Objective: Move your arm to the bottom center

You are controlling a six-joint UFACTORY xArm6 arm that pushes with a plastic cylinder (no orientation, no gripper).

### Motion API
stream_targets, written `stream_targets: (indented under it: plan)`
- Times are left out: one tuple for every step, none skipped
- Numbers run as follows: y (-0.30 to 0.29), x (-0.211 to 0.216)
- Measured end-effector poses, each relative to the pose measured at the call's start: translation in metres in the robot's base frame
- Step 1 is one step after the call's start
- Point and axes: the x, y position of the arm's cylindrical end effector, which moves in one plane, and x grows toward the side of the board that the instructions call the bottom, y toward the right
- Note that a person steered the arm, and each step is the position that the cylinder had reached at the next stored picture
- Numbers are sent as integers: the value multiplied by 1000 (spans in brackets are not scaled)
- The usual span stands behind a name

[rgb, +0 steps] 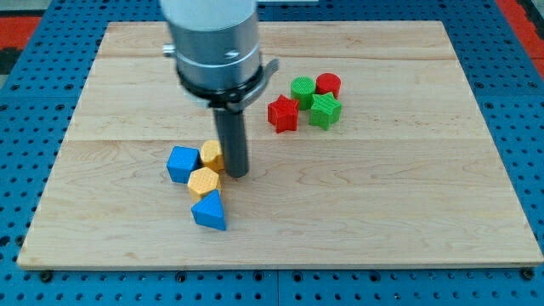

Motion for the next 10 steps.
stream_targets:
  plan:
    - [29, -9]
    - [29, -10]
    - [29, -10]
    - [31, -10]
    - [43, -10]
    - [57, -7]
    - [72, 42]
    - [73, 97]
    - [30, 112]
    - [41, 107]
